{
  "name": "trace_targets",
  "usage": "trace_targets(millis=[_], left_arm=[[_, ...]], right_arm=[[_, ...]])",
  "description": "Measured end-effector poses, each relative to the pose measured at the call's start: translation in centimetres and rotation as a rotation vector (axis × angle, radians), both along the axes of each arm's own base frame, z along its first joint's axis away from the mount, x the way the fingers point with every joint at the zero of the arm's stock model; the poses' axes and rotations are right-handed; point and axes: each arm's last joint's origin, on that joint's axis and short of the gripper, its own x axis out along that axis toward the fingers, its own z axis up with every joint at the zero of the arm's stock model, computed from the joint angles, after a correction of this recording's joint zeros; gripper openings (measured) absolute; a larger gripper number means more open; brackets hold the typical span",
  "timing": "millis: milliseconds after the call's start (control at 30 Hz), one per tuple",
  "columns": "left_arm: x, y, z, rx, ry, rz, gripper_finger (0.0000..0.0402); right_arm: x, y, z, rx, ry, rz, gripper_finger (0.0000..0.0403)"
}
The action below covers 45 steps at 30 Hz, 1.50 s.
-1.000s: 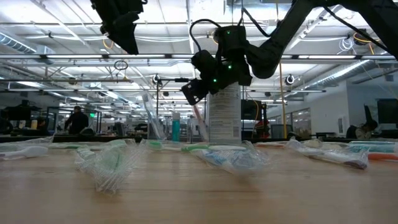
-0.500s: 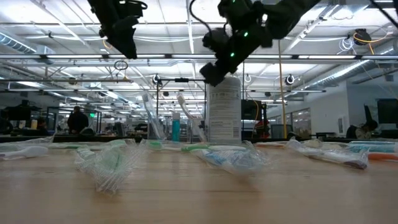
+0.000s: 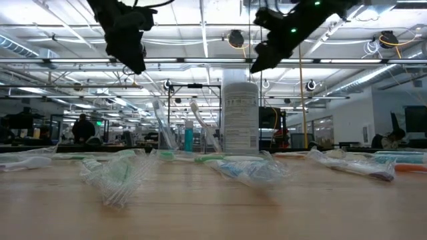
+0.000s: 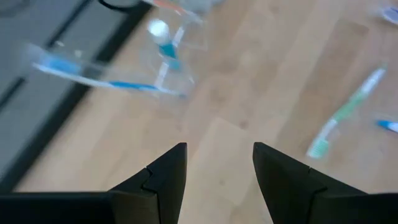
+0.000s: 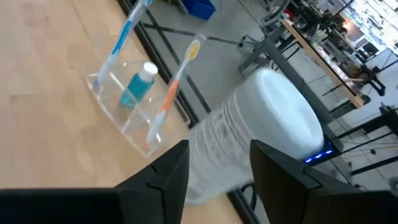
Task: Pick & Place toothbrushing station
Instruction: Put the green toothbrush into the transparent organizer
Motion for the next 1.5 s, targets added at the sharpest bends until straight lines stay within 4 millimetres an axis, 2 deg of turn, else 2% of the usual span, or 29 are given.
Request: trace_targets(millis=[200, 300, 367, 500, 600, 833, 1100, 1333, 1500], left_arm=[[0.1, -1.8, -2.2, -0.136, 0.005, 0.084, 0.0191], [-0.1, -3.1, -3.9, -0.196, 0.033, 0.126, 0.0191], [-0.3, -4.0, -5.1, -0.235, 0.053, 0.162, 0.0191], [-0.6, -5.7, -7.4, -0.319, 0.054, 0.216, 0.0191], [-0.4, -6.8, -8.9, -0.374, 0.018, 0.154, 0.0191], [0.0, -8.9, -12.1, -0.322, -0.094, -0.125, 0.0191], [-1.8, -8.7, -15.2, -0.184, -0.063, -0.007, 0.0191], [-2.7, -8.4, -16.6, -0.132, -0.035, 0.013, 0.0191], [-2.5, -8.4, -17.1, -0.101, -0.067, -0.016, 0.0191]], right_arm=[[-4.7, 1.0, -1.5, 0.01, -0.041, 0.023, 0.0159], [-6.1, 1.0, -1.1, -0.081, -0.066, 0.058, 0.0158], [-6.6, 1.0, -0.5, -0.114, -0.171, 0.061, 0.0158], [-7.3, 1.1, 0.6, -0.145, -0.444, 0.05, 0.0158], [-7.8, 1.1, 0.2, -0.162, -0.531, 0.046, 0.0158], [-8.2, 1.2, -0.3, -0.229, -0.519, 0.054, 0.0157], [-8.2, 1.2, -0.3, -0.159, -0.597, 0.044, 0.0157], [-8.2, 1.2, -0.3, -0.154, -0.602, 0.043, 0.0157], [-8.2, 1.2, -0.3, -0.154, -0.602, 0.043, 0.0157]])
